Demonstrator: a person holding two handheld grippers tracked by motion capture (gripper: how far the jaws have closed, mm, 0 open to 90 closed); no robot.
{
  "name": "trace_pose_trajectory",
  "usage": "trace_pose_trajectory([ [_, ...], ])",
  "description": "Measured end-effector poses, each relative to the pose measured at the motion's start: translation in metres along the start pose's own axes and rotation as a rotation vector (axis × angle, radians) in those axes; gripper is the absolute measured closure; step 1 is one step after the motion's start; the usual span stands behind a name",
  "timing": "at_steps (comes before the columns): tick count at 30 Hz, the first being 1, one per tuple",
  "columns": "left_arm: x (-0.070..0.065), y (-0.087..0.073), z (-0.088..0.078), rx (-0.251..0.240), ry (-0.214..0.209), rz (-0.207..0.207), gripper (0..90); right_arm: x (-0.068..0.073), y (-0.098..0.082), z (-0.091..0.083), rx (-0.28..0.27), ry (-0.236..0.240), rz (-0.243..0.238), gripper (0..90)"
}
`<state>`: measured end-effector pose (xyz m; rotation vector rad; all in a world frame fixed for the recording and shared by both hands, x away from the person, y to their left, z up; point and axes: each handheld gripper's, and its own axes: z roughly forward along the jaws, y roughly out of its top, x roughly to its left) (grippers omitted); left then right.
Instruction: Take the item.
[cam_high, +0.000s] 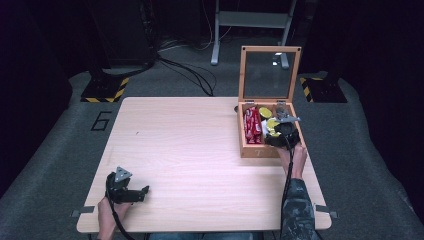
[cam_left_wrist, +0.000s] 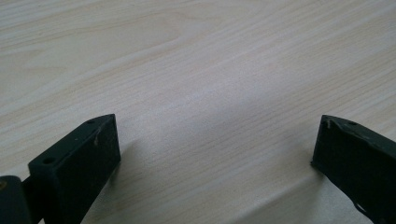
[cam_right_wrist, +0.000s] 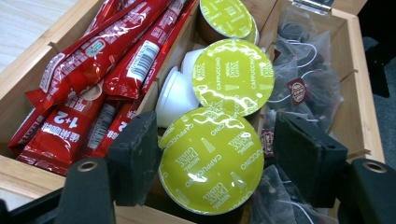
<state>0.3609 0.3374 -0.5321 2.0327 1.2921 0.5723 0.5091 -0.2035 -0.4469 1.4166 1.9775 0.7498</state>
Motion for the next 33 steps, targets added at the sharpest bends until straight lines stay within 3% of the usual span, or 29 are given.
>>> trace_pose_trajectory([
  [8, 0.0000, 0.0000, 0.0000, 0.000, 0.000, 0.000, 0.5, 0.0042, -0.0053, 0.0047, 0.017, -0.010, -0.033, 32.0],
  [19, 0.0000, 0.0000, 0.0000, 0.000, 0.000, 0.000, 0.5, 0.0054, -0.0067, 0.0032, -0.004, -0.016, -0.051, 37.9],
  [33, 0.0001, 0.0000, 0.0000, 0.001, -0.001, 0.000, 0.5, 0.0019, -0.0078, -0.0018, -0.039, 0.005, -0.027, 38.6],
])
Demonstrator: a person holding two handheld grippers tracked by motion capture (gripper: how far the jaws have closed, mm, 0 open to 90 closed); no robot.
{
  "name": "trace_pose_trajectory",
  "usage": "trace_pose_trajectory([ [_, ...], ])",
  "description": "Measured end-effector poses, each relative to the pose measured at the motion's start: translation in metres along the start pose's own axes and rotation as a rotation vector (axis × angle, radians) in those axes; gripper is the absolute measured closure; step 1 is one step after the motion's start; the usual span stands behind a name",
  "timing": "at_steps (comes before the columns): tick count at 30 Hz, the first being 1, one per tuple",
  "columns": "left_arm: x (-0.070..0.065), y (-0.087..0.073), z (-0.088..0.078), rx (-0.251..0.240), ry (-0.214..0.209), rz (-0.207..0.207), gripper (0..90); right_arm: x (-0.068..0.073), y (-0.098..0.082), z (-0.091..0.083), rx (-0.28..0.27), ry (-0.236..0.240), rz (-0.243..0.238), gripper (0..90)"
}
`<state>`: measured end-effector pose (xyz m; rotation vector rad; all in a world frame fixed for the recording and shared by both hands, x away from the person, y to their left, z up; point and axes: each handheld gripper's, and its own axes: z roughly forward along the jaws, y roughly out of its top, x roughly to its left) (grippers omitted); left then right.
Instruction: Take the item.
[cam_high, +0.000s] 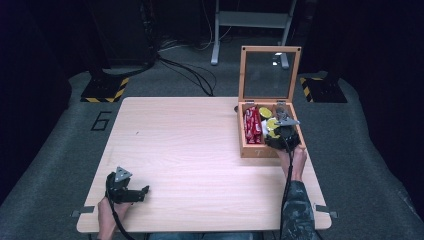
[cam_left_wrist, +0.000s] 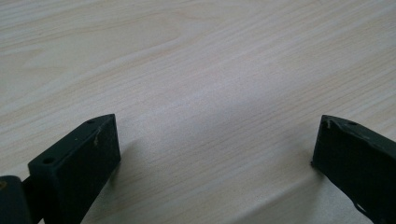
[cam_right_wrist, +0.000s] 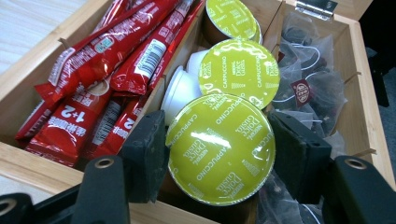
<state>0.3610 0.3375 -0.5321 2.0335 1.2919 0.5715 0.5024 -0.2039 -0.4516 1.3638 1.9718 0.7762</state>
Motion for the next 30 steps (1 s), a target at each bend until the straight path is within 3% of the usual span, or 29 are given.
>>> trace_pose_trajectory([
  [2, 0.000, 0.000, 0.000, 0.000, 0.000, -0.001, 0.5, 0.000, 0.000, -0.002, -0.005, 0.005, 0.011, 39.7],
  [3, 0.000, 0.000, 0.000, 0.000, -0.001, 0.000, 0.5, -0.001, 0.000, -0.003, -0.016, 0.013, 0.010, 58.9],
  [5, 0.000, 0.000, 0.000, 0.000, -0.001, 0.000, 0.5, -0.003, 0.001, -0.008, -0.042, 0.005, 0.018, 61.2],
  [12, 0.000, 0.000, 0.000, -0.001, 0.000, 0.000, 0.5, -0.008, 0.003, -0.005, -0.011, 0.023, 0.060, 47.1],
  [22, 0.000, 0.000, 0.000, 0.000, 0.000, 0.000, 0.6, 0.004, 0.005, 0.003, 0.037, 0.025, 0.015, 44.1],
  [25, 0.000, 0.000, 0.000, 0.000, 0.000, 0.000, 0.5, 0.003, 0.004, 0.004, 0.042, 0.023, 0.032, 44.2],
  [27, 0.000, 0.000, 0.000, 0.000, 0.000, 0.000, 0.5, 0.000, 0.003, 0.006, 0.059, 0.050, 0.054, 43.5],
  [30, 0.000, 0.000, 0.000, 0.000, 0.000, 0.000, 0.5, 0.001, 0.005, 0.008, 0.068, 0.052, 0.045, 41.5],
])
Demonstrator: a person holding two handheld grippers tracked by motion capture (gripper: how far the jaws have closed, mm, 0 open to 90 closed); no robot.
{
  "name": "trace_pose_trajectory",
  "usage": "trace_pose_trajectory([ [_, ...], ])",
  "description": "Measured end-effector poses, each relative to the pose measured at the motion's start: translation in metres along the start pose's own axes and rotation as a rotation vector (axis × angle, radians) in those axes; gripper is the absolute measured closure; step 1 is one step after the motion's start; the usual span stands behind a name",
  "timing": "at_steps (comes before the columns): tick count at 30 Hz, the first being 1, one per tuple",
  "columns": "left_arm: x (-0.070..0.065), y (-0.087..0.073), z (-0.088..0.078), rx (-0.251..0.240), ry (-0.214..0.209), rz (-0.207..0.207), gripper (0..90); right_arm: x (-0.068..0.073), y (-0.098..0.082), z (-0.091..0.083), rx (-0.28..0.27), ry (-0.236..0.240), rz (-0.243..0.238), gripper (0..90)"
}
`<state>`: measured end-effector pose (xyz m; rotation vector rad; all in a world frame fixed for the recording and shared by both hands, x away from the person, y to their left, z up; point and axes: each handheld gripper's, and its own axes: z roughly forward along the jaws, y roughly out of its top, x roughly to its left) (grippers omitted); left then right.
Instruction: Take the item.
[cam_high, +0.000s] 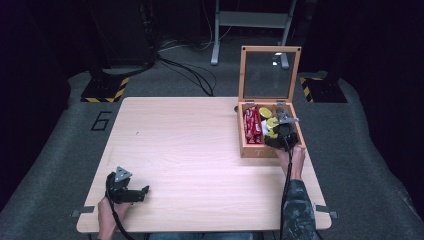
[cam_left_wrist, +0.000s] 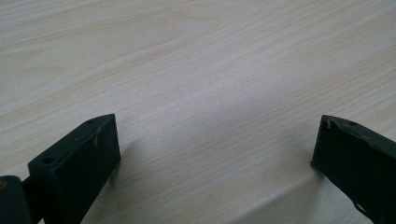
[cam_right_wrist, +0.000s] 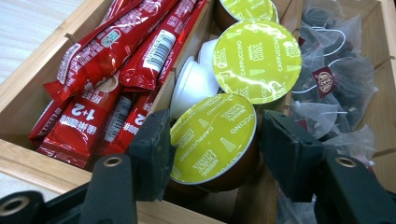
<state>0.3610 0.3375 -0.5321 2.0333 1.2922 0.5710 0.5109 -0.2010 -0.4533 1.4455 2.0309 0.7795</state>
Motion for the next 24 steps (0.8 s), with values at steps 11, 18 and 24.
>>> trace_pose_trajectory([
  [11, 0.000, 0.000, 0.000, -0.001, 0.000, 0.000, 0.5, -0.003, -0.001, 0.002, -0.026, 0.040, 0.055, 48.7],
  [18, 0.000, 0.000, 0.000, -0.001, 0.001, 0.000, 0.6, -0.007, -0.002, -0.009, -0.084, 0.050, 0.074, 57.3],
  [24, 0.000, 0.000, 0.000, -0.001, 0.000, 0.000, 0.6, -0.005, 0.000, -0.017, -0.130, 0.062, 0.053, 62.4],
])
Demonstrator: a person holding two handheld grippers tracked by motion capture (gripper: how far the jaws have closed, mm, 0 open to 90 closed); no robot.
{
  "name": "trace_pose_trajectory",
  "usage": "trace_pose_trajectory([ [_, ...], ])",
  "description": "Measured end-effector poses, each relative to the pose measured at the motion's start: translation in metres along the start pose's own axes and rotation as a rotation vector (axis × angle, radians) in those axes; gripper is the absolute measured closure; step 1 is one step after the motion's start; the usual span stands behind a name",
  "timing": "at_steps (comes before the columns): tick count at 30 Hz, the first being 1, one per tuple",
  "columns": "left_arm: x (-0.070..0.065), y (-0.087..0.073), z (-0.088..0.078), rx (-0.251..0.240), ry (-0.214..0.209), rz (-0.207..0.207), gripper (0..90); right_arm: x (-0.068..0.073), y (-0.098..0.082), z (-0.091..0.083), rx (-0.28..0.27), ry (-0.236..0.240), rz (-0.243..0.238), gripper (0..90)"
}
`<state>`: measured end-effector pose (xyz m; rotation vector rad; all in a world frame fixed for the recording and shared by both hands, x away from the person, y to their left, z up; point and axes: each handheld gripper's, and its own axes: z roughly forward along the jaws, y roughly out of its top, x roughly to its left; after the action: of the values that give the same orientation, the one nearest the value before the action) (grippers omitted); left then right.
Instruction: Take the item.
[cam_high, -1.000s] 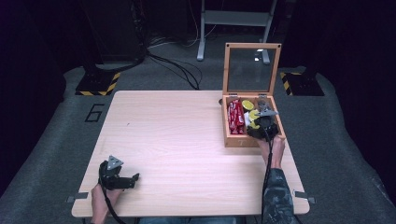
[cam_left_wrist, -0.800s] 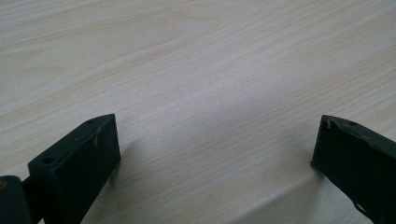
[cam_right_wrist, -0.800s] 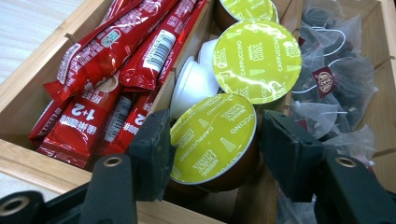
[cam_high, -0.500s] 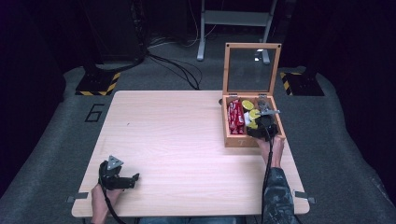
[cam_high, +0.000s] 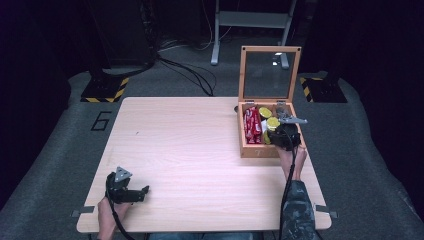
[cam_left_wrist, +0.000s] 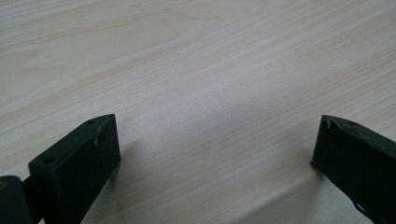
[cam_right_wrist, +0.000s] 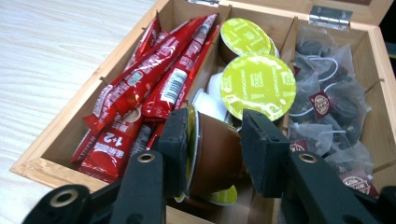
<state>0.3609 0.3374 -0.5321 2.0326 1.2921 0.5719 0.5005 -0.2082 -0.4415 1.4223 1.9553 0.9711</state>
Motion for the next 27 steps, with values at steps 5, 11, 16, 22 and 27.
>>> trace_pose_trajectory([
  [5, 0.000, 0.000, 0.000, 0.000, 0.000, 0.000, 0.6, 0.001, 0.001, -0.001, -0.007, 0.001, -0.022, 63.3],
  [11, 0.000, 0.000, 0.000, 0.000, 0.000, 0.001, 0.6, 0.001, 0.001, -0.004, -0.022, -0.009, -0.023, 63.7],
  [16, 0.000, 0.000, 0.000, 0.000, 0.000, 0.001, 0.5, -0.001, 0.001, -0.006, -0.029, -0.010, -0.014, 63.7],
  [22, 0.000, 0.000, 0.000, 0.000, 0.000, 0.001, 0.5, 0.000, 0.006, -0.010, -0.037, -0.017, -0.036, 63.7],
  [27, 0.000, 0.000, 0.000, 0.000, 0.000, 0.000, 0.5, 0.002, 0.008, -0.012, -0.045, -0.022, -0.052, 63.7],
])
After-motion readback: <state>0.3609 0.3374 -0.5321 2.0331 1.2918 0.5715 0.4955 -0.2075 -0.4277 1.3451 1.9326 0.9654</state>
